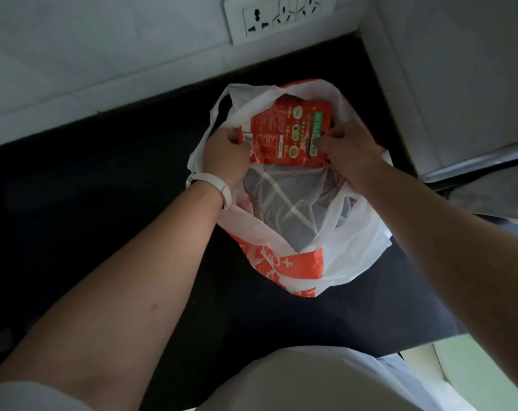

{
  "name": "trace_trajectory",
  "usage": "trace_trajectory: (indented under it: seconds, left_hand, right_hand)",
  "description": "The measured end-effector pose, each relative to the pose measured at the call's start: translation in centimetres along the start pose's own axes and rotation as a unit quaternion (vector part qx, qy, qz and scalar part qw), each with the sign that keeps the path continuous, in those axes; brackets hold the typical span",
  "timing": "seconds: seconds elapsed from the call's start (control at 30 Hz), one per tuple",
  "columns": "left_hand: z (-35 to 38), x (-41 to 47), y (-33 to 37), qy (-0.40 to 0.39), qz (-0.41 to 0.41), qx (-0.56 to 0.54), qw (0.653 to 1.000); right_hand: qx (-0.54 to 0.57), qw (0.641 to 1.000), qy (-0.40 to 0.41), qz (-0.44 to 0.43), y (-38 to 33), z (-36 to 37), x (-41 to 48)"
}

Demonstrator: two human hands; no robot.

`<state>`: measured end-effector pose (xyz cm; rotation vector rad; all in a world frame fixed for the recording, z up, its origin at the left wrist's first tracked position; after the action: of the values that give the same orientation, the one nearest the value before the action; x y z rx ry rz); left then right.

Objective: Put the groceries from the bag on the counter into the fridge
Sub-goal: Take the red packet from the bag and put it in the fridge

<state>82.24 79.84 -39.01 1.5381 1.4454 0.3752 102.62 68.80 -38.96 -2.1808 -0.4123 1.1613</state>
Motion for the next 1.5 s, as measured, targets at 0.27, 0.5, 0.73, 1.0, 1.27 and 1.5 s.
trace_trajectory:
  seconds: [0.27,0.5,0.73,1.0,1.27,1.5]
  left_hand:
    - [-1.2,-3.0,1.0,-0.017,-0.005,-0.121,0.992]
    - [-1.2,-7.9,2.5,-0.021,-0.031,-0.308,0.951]
    - [-0.4,-13.6,5.8,-0.045,-0.004,-0.46,0.887]
    - [-1.0,-18.1,7.1,-0.082,-0.013,-0.484,0.871]
    - [-1.4,-20.6,4.7,-0.106,-0.071,-0.43,0.894]
    - [-1.5,-23.1,4.0,-0.141,-0.037,-0.403,0.904]
  right_hand:
    - [0.074,0.995,-0.066,-0.015,0.2,-0.5,-3.0]
    - [0.125,0.989,-0.076,-0.019,0.7,-1.7,-8.1]
    - [0.206,0.972,-0.078,-0.082,-0.4,-2.8,-16.1]
    - [0.203,0.97,-0.074,-0.112,0.5,-4.2,-21.9]
    - [0.202,0.975,-0.059,-0.076,3.5,-4.4,-24.2]
    - [0.212,0.975,-0.056,-0.047,5.4,-4.7,-25.6]
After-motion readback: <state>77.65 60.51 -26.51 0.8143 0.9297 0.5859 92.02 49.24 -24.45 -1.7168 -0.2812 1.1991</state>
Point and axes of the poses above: each hand's wrist, its own x-axis towards the middle knuckle, its own z-axis out of the palm, y = z × x, the point moved 5 cm from there along x, towards the middle knuckle, and after that the axes turned 6 degrees about z, right-handed, at the moved point
